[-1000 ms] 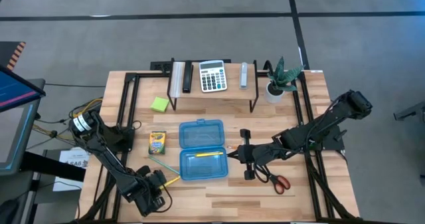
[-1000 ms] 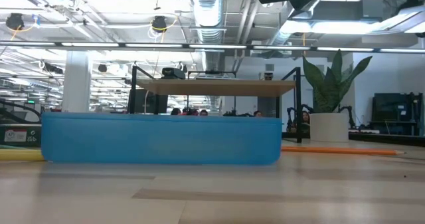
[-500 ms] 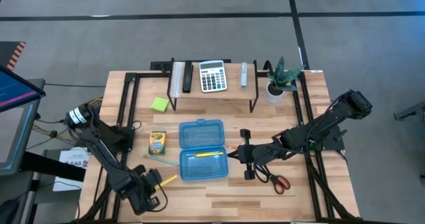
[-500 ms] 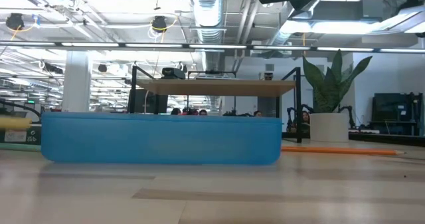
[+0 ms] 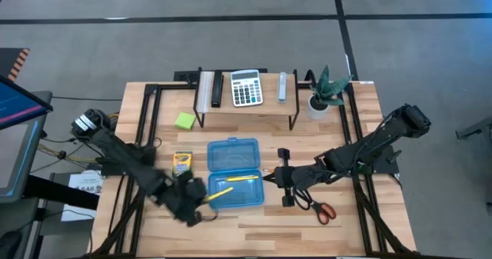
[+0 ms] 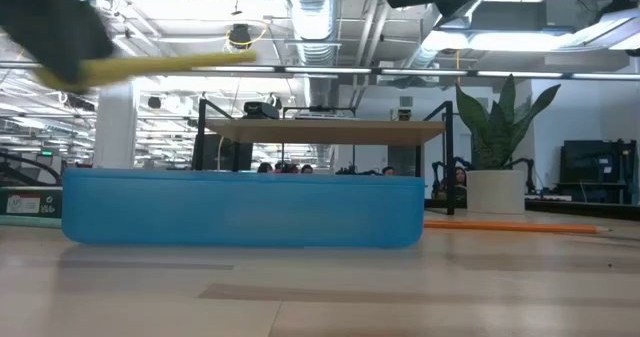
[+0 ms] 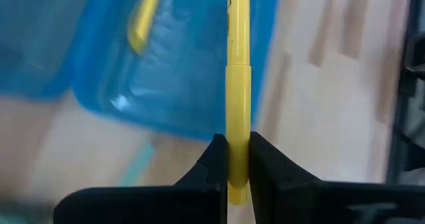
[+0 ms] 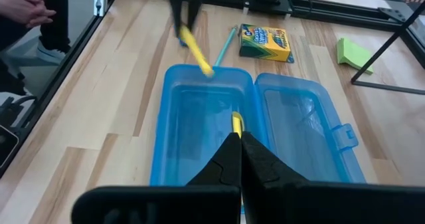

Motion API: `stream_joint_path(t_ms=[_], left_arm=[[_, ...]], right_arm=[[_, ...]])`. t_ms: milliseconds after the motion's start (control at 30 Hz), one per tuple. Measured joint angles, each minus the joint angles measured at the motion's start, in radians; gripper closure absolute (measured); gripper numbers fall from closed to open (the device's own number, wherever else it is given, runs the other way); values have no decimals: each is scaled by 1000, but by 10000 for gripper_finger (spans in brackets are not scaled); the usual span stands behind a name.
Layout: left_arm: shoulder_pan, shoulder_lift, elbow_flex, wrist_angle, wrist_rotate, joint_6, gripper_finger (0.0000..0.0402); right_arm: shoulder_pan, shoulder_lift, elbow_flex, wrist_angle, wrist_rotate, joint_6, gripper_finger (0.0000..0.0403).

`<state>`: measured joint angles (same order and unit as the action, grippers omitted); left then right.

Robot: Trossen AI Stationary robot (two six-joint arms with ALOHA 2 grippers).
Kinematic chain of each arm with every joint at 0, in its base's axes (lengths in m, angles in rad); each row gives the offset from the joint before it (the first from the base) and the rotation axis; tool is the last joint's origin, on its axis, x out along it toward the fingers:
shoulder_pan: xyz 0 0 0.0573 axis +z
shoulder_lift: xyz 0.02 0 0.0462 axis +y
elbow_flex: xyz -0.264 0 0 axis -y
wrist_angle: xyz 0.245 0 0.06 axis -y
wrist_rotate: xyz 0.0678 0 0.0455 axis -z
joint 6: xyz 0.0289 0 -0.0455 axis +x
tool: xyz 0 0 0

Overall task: Pack school essentials
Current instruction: Put the yellow pen into the blue supply box, then put the blue eraser into the blue supply box

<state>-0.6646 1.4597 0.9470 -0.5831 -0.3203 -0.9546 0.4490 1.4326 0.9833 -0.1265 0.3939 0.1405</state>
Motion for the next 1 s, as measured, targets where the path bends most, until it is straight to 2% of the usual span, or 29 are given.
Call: stream_joint_path(t_ms=[233, 400, 500, 667, 833, 1000], left_arm=[[189, 14, 0, 92, 112, 285, 399], [239, 95, 0, 134, 199, 388, 399], [253, 162, 2, 131, 230, 397, 392], [264, 229, 5, 148, 228, 397, 326], [261, 222, 6, 161, 188, 411, 246], [247, 159, 7, 90, 174, 394, 208]], right_arm=[[10, 0, 0, -19, 0, 0, 395], [9, 0, 0, -36, 0, 7, 395], [8, 0, 0, -39, 0, 15, 395], [7, 0, 0, -38, 0, 16, 395], [6, 0, 0, -37, 0, 16, 395], [7, 0, 0, -37, 0, 17, 395]])
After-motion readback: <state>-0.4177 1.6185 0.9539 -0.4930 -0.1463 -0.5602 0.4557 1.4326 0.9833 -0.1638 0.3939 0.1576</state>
